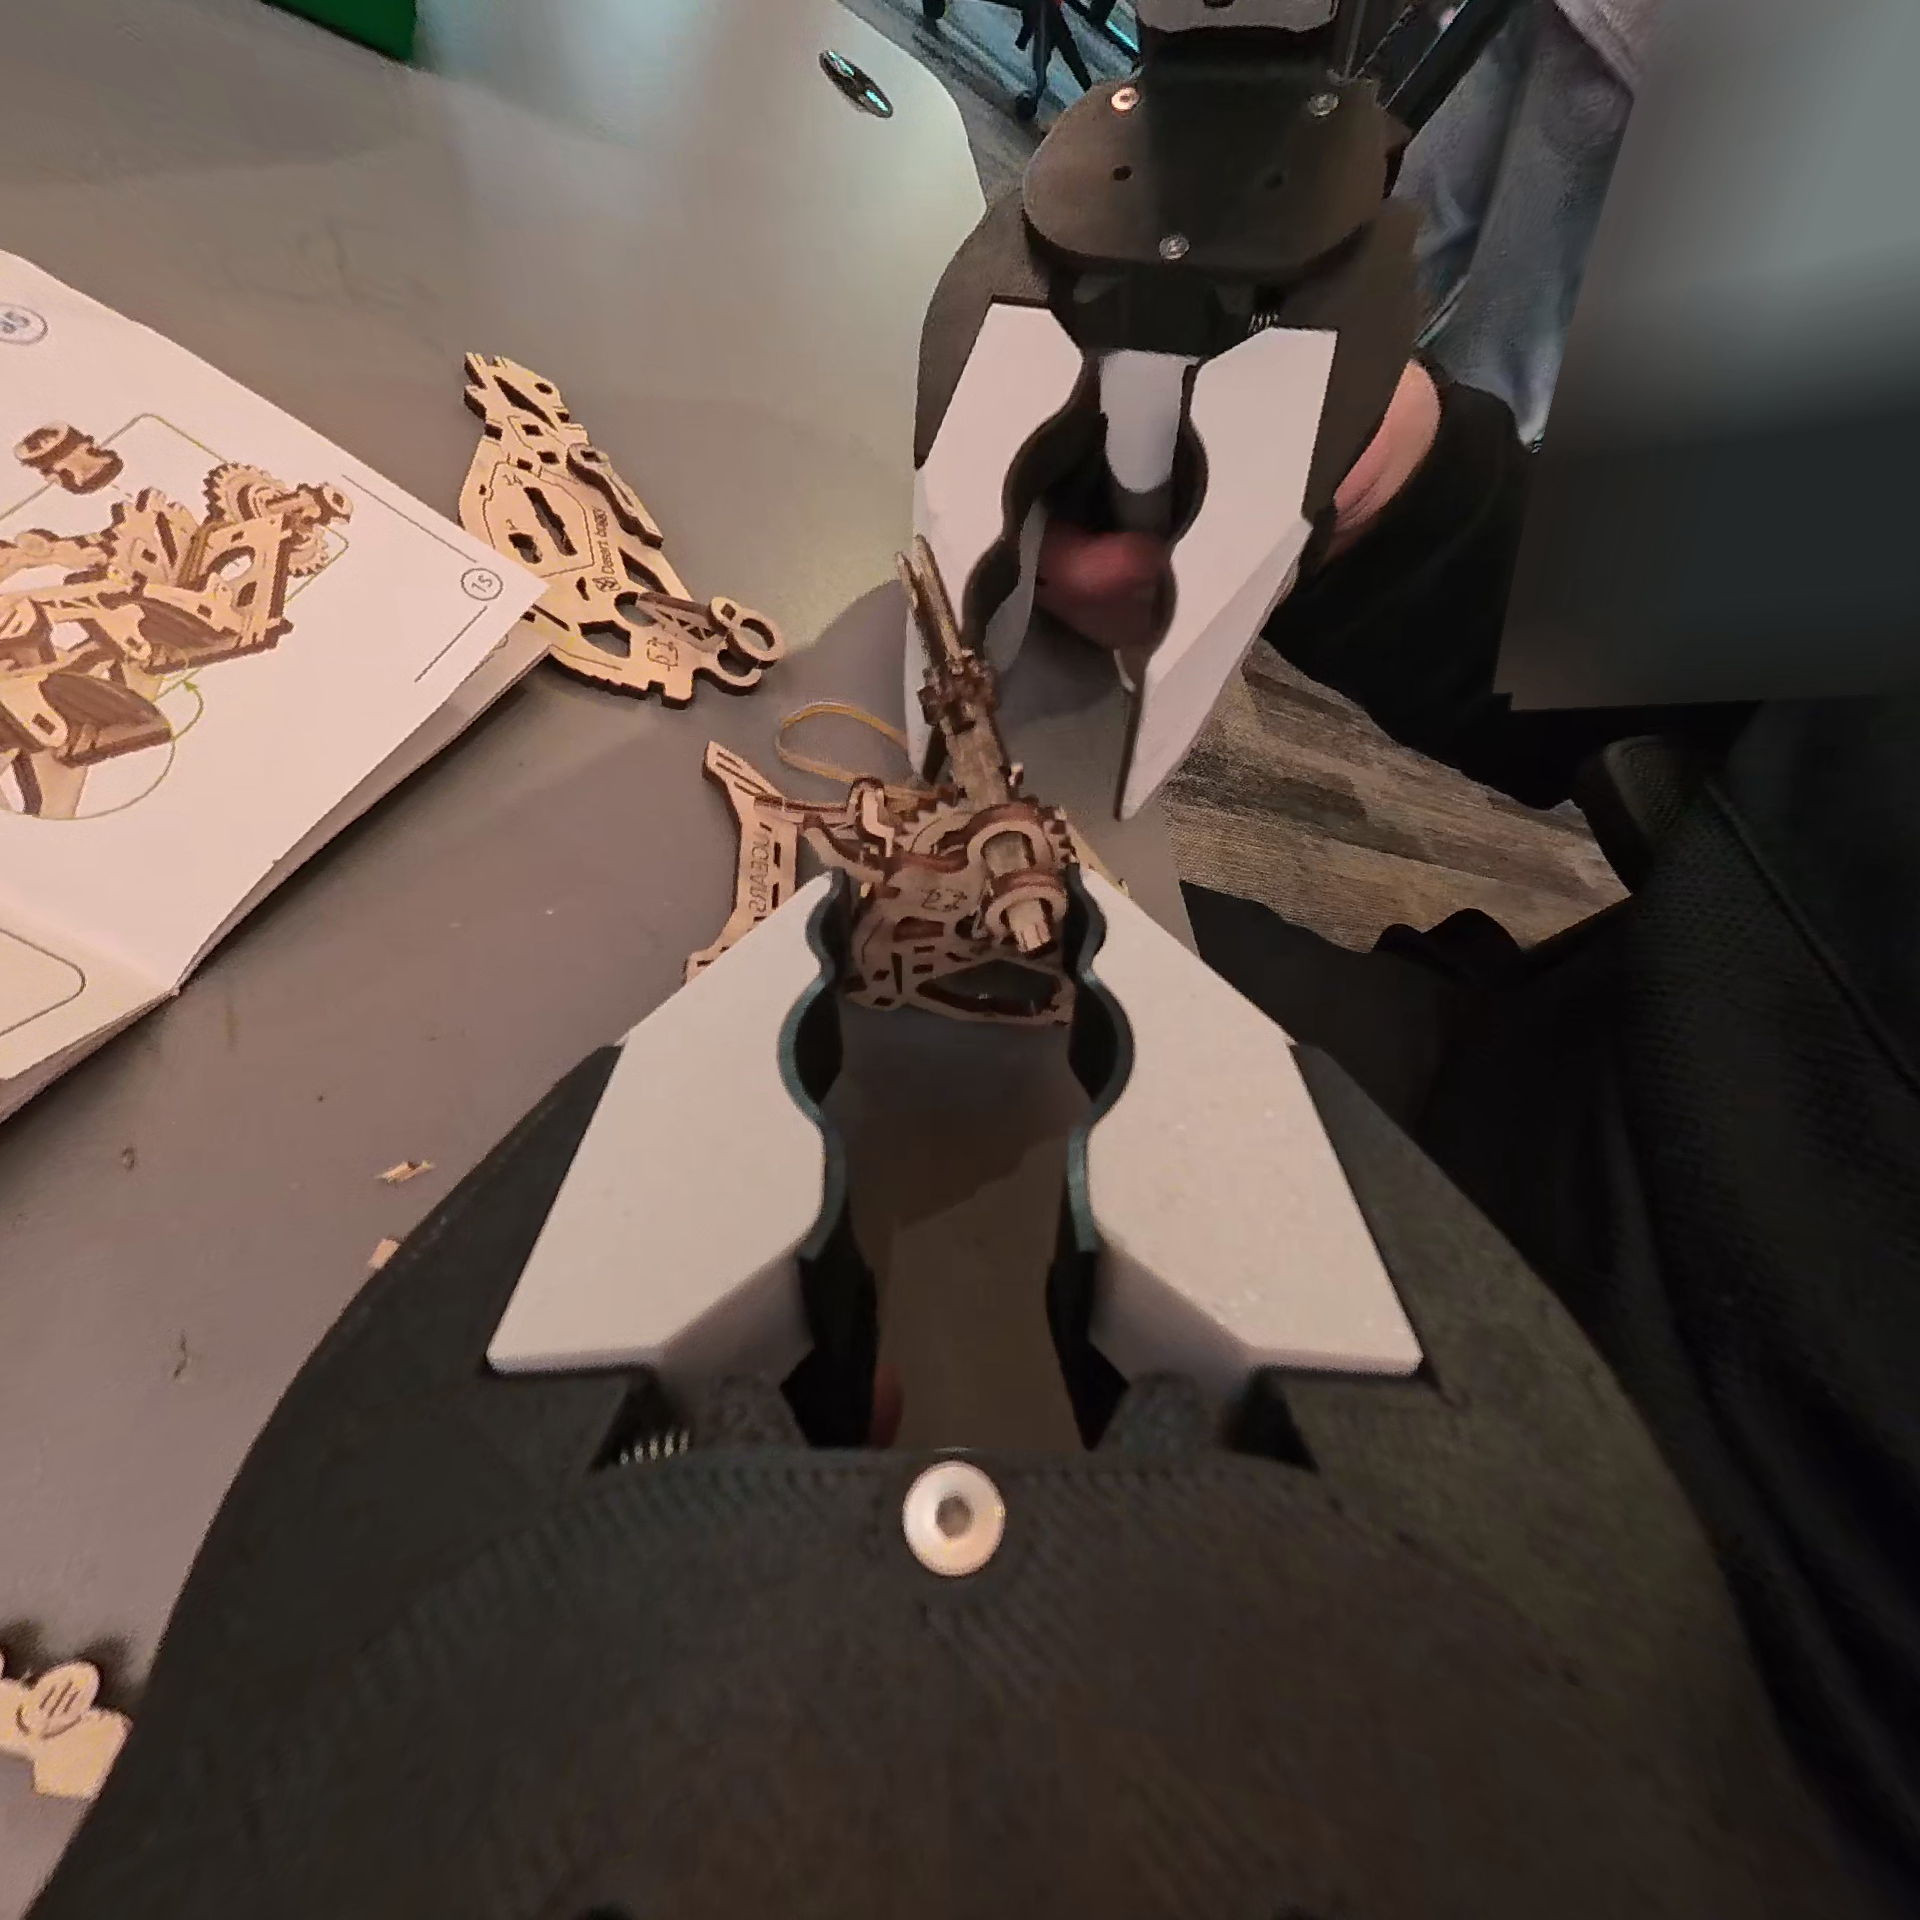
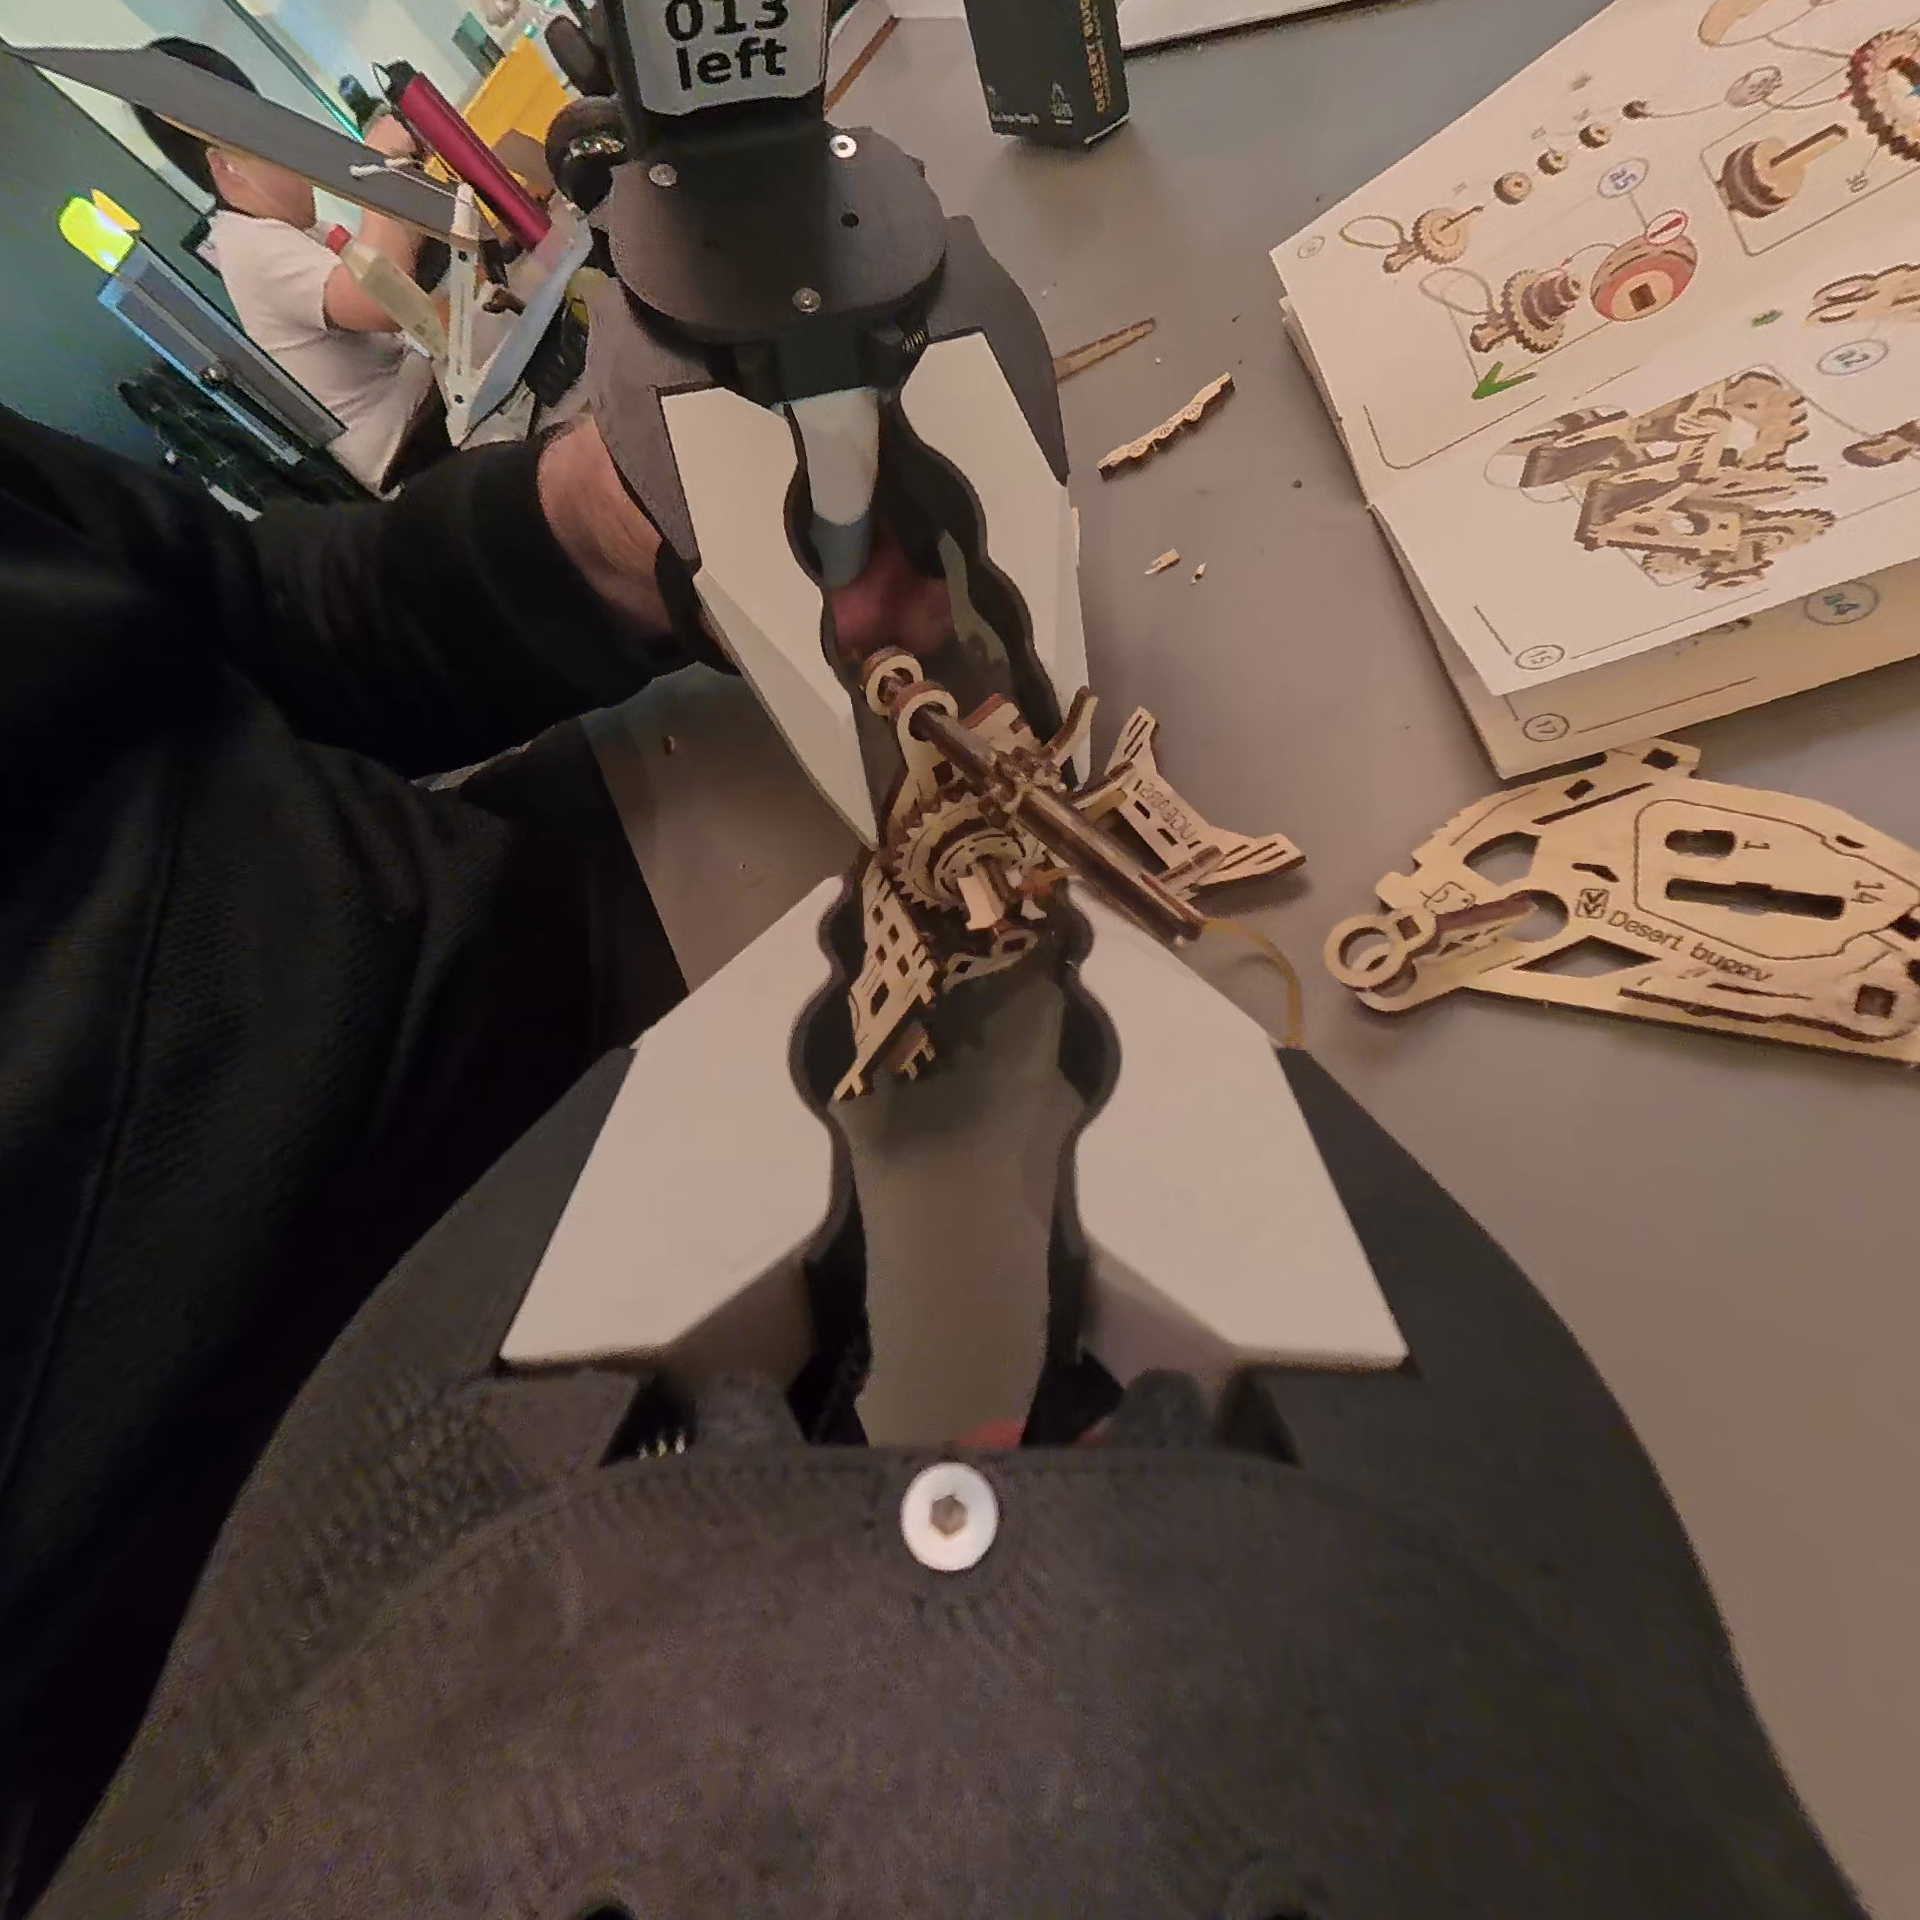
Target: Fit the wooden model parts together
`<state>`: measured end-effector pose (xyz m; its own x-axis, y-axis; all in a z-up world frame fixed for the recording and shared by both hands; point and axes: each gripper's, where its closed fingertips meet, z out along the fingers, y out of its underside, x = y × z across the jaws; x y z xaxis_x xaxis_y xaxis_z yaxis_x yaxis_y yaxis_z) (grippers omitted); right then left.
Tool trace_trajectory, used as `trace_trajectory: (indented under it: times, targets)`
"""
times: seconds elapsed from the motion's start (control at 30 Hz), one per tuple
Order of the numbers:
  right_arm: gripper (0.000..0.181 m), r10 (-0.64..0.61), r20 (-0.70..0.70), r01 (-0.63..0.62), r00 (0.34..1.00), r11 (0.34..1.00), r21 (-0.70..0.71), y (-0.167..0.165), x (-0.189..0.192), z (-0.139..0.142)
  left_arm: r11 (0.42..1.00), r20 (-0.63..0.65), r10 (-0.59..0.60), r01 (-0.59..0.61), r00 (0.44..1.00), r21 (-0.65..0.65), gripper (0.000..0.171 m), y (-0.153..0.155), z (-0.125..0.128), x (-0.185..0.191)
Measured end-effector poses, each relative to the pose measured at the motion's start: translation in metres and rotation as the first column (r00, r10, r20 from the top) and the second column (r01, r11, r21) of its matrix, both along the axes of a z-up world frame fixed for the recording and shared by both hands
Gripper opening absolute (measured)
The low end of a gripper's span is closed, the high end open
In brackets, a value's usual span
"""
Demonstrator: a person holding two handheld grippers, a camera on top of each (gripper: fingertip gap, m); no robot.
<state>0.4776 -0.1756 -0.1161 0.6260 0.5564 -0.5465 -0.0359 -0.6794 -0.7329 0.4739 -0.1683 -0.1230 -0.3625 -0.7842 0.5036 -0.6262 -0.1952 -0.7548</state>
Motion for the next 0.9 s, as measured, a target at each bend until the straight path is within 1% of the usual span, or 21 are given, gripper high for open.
trace_trajectory:
  times: [0.23,0.43,0.6,0.67,0.73,0.9]
  targets:
    - [0.044,-0.009,-0.024,0.01,1.0,1.0,0.009,-0.006,0.001,0.003,1.0,0.024,0.015,-0.015,1.0,0.022,0.038,0.001,0.002,0.0]
    - [0.042,-0.052,-0.039,0.052,0.998,0.999,0.005,-0.009,0.013,0.004,0.999,0.047,0.019,-0.022,0.999,0.044,0.038,0.001,0.004,0.0]
    - [0.043,-0.087,-0.044,0.087,0.995,0.996,0.003,-0.007,0.023,0.005,0.999,0.051,0.02,-0.023,0.998,0.048,0.038,0.0,0.005,-0.001]
    - [0.04,-0.099,-0.041,0.099,0.994,0.995,0.006,-0.005,0.025,0.004,0.998,0.053,0.02,-0.023,0.998,0.05,0.038,0.0,0.005,-0.001]
    - [0.037,-0.102,-0.08,0.103,0.992,0.995,0.012,-0.002,0.027,0.009,0.998,0.056,0.019,-0.022,0.998,0.052,0.038,0.0,0.005,-0.001]
    - [0.016,-0.07,-0.147,0.075,0.987,0.997,0.028,0.002,0.024,0.017,0.998,0.065,0.009,-0.012,0.998,0.056,0.038,-0.002,0.006,-0.002]
